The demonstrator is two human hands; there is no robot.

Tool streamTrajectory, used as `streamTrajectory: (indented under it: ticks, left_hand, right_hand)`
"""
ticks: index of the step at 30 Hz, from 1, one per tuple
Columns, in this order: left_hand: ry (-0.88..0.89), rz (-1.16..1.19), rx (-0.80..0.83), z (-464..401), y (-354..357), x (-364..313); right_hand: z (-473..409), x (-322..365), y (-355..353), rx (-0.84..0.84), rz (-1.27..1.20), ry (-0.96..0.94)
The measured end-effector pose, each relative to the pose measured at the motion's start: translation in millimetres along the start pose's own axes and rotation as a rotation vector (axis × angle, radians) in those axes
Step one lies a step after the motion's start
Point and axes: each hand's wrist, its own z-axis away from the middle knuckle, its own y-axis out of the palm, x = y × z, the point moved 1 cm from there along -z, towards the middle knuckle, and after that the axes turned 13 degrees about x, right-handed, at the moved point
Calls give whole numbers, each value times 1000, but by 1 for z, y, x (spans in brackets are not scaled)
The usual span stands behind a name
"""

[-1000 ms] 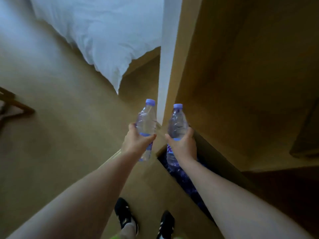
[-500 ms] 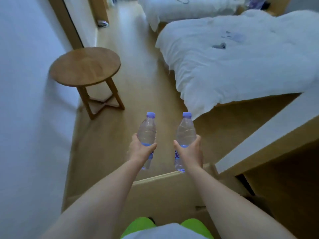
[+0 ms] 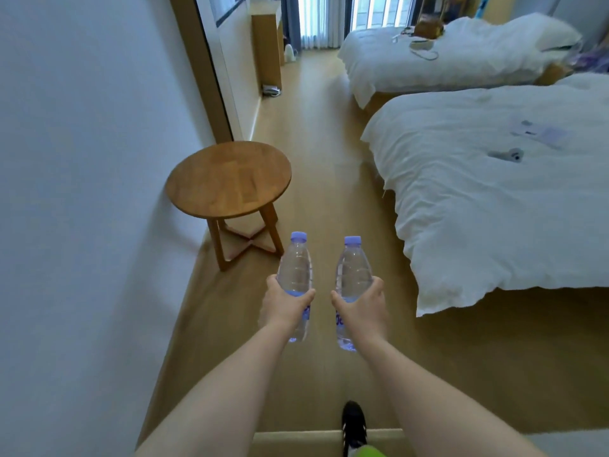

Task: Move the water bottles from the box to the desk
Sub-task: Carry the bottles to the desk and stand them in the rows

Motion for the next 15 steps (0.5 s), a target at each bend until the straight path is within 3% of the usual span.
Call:
streamTrajectory:
  ticks: [15]
  left_hand:
    - [15, 62, -103, -216, 19, -183]
  right_hand:
    - [-273, 104, -64, 46, 30, -102]
